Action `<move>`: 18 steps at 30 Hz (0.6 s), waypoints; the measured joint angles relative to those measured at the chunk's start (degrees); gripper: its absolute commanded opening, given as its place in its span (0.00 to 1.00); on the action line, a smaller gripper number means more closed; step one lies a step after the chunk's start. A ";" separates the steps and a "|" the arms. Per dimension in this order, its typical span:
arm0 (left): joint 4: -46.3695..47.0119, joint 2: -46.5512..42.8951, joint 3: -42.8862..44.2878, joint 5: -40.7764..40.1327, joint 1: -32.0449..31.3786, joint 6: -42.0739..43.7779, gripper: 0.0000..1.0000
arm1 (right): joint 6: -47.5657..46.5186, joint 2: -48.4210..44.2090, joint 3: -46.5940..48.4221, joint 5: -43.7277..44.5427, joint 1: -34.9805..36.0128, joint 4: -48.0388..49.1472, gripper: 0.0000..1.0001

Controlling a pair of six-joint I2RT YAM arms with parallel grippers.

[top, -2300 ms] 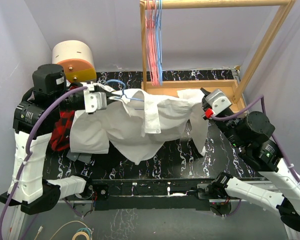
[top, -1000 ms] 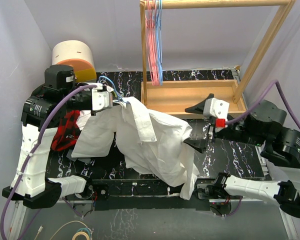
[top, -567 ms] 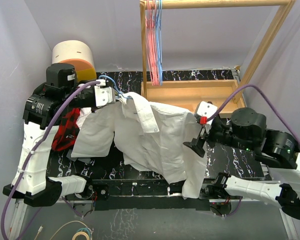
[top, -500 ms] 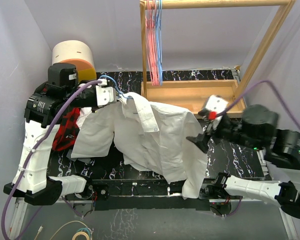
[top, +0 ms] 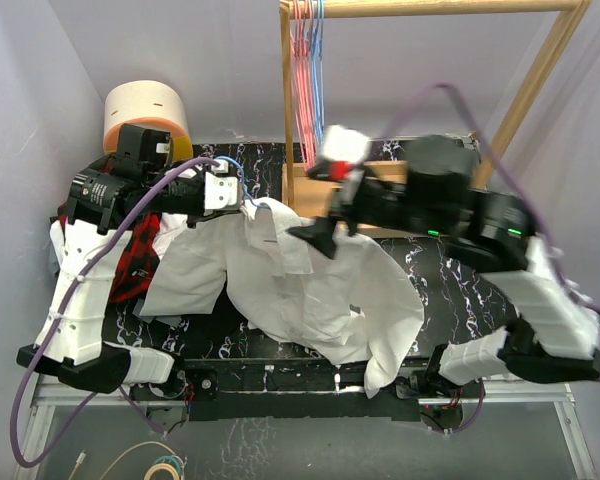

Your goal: Place the shirt on the hanger

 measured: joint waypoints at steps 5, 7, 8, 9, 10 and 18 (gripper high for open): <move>-2.16 0.94 0.20 -0.04 0.00 2.54 0.00 | -0.13 11.50 -0.04 -2.08 -0.28 -1.97 0.99; -2.71 1.36 0.57 -0.04 0.00 3.23 0.00 | -0.13 12.85 -0.31 -3.02 -0.81 -2.71 0.99; -2.80 1.40 0.63 -0.04 0.00 3.45 0.00 | -0.11 12.94 -0.33 -3.82 -1.16 -2.86 0.99; -2.89 1.42 0.68 -0.04 0.00 3.76 0.00 | -0.11 12.87 -0.35 -4.50 -1.55 -2.78 0.99; -3.02 1.42 0.74 -0.02 0.00 4.02 0.00 | -0.09 12.50 -0.48 -5.35 -2.21 -2.51 0.99; -3.17 0.37 -0.96 -0.11 0.00 6.40 0.00 | 0.31 6.05 -7.98 -12.55 -12.76 1.29 0.98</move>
